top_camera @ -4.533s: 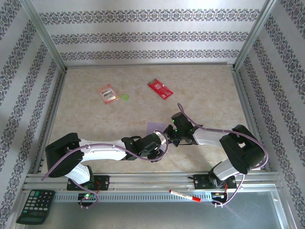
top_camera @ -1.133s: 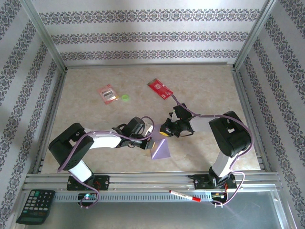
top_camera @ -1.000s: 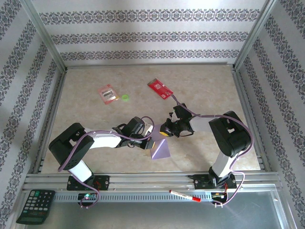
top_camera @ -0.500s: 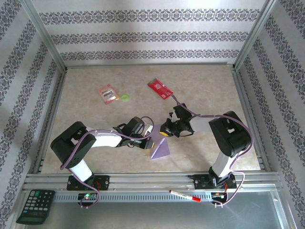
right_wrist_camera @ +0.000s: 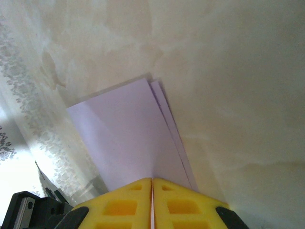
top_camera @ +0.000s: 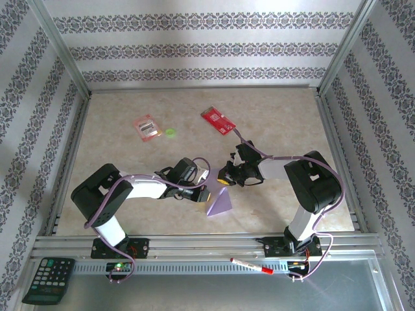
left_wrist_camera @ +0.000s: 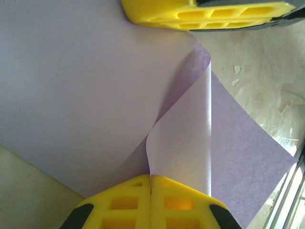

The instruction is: Fold a paper plane with a square sheet of paper (pick it up from the middle)

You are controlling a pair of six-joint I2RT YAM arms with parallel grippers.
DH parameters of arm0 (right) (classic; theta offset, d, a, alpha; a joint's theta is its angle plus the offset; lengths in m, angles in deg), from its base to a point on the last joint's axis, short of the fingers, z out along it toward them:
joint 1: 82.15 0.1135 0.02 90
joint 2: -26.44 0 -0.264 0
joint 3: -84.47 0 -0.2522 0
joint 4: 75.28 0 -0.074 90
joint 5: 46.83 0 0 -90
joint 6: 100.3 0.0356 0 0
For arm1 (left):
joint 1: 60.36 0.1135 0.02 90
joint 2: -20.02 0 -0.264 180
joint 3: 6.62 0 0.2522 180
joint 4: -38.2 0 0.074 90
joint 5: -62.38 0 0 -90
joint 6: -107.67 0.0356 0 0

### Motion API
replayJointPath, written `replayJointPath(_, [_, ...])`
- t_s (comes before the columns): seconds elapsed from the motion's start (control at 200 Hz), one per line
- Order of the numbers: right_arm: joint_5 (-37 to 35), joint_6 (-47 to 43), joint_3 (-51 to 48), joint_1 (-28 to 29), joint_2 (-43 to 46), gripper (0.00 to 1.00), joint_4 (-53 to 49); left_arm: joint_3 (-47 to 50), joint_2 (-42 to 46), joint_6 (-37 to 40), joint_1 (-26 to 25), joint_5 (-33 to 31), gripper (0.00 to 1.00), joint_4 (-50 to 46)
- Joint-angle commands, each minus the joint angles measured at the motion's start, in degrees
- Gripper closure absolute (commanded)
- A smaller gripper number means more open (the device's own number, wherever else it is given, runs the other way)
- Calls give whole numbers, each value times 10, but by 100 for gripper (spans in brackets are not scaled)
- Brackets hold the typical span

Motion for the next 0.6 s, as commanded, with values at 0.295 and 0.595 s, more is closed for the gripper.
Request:
replayJointPath(0.295, [-16, 0, -16, 4, -12, 90, -4, -10, -1, 2, 6, -3, 97, -5])
replayJointPath(0.595, [-16, 0, -15, 4, -14, 90, -4, 5, 11, 2, 8, -12, 98, -8])
